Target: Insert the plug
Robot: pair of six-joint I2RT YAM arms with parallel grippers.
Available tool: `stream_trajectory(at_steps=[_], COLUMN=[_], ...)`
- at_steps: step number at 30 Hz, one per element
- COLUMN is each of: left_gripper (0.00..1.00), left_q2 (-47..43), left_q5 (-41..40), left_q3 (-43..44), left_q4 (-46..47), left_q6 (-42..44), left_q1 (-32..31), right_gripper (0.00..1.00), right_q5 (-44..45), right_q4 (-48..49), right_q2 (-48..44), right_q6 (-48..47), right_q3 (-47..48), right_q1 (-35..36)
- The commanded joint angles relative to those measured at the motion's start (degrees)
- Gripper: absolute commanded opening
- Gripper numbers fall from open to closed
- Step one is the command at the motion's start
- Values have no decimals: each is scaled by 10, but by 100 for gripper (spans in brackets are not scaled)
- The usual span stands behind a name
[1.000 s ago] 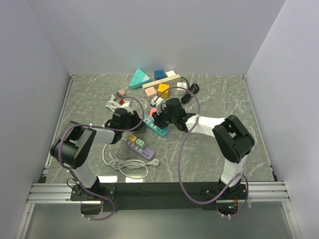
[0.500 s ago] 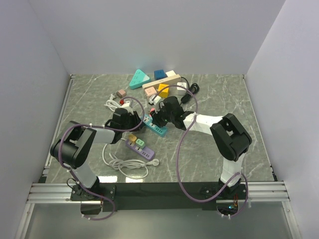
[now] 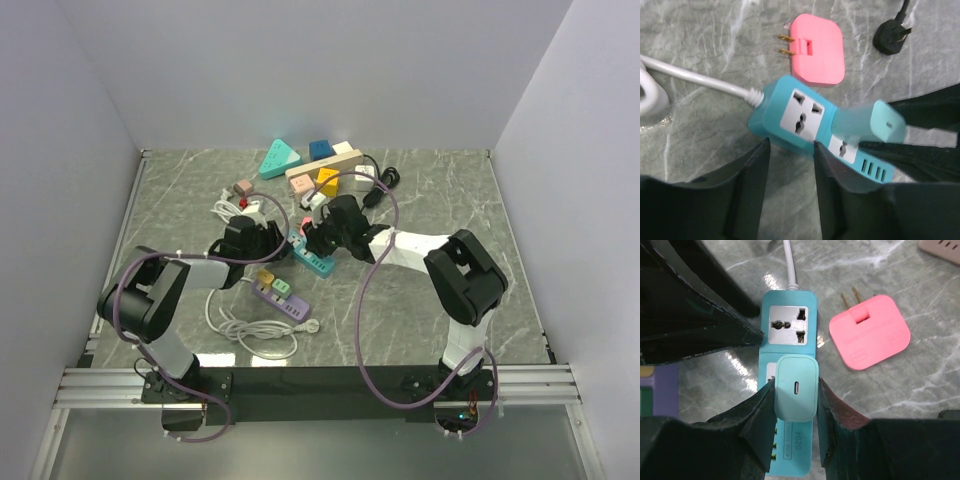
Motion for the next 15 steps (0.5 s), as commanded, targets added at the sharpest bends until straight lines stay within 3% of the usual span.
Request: stream_trajectory(at_steps=[1,3,4,6,8,15], left_gripper=[48,57,60,70,75,75], left_q2=[-32,-40,-42,-48,-56,-109], left_q5=[-1,-3,-2,-3,-6,-62], left_q3=[-3,-6,-9,-10,-13,-33], left_q4=[23,24,26,26,25,7], left_q6=[7,7,7,7,7,2], left_q1=[-3,-3,-3,-3,-3,-3], right_gripper=[40,50,64,78,80,88], right_q5=[2,6,6,8,5,44], right_q4=[-40,-34,-32,-25,-14,49], right_q2=[-28,-34,-36,-42,-49,-128], right_q6=[27,27,28,30,30,47], right_q3=[-26,-27,-28,-29,-35,-93], right_q1=[9,9,9,8,9,8])
